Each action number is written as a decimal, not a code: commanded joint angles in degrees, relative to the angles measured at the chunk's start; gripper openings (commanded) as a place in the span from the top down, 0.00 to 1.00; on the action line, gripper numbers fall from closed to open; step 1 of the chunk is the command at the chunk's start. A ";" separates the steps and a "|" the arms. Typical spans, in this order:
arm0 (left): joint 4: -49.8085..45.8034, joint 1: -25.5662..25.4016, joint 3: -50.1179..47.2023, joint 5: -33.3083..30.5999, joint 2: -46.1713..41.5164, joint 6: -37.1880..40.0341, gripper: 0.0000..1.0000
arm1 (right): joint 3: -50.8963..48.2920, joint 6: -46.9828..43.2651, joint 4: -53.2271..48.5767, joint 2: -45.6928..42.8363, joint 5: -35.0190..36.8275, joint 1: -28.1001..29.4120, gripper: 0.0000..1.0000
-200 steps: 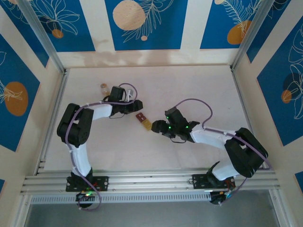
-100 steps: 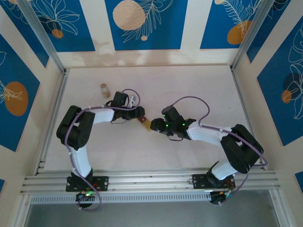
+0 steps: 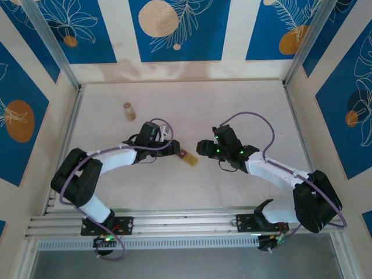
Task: Sort the pills into containers
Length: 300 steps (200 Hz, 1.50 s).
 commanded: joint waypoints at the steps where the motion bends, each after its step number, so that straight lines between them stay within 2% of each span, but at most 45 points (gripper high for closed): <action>1: -1.68 1.43 -0.62 -4.30 -2.37 -0.06 0.43 | -0.16 3.41 -5.48 -0.73 -0.84 0.87 0.42; 31: -0.37 4.54 -0.35 -2.54 -2.56 -0.53 0.43 | -2.75 13.34 -0.89 1.16 -4.56 3.75 0.38; 55: -1.12 5.24 0.01 -4.37 -2.89 1.38 0.43 | -3.45 20.19 -0.35 3.38 1.74 7.32 0.38; 65: -0.92 5.50 -0.16 -5.06 -3.09 1.87 0.43 | -4.02 21.50 1.33 4.35 3.02 7.96 0.39; 87: 0.47 5.91 -0.83 -4.94 -3.96 2.94 0.43 | -4.53 21.62 7.89 7.63 0.49 8.04 0.42; 113: 0.95 5.99 -1.48 -5.17 -4.80 4.29 0.43 | -2.58 22.69 7.46 10.71 -0.15 8.64 0.43; 232: 2.51 6.10 -4.62 -5.58 -7.62 5.70 0.43 | 6.89 19.40 3.58 19.02 -0.75 7.91 0.44; 284: 2.31 6.30 -7.76 -9.05 -9.97 4.38 0.43 | 13.57 10.26 2.70 25.37 -4.42 4.34 0.44; 300: 2.99 6.69 -7.71 -8.28 -8.21 3.37 0.43 | 16.68 7.78 1.01 28.03 -6.54 3.09 0.44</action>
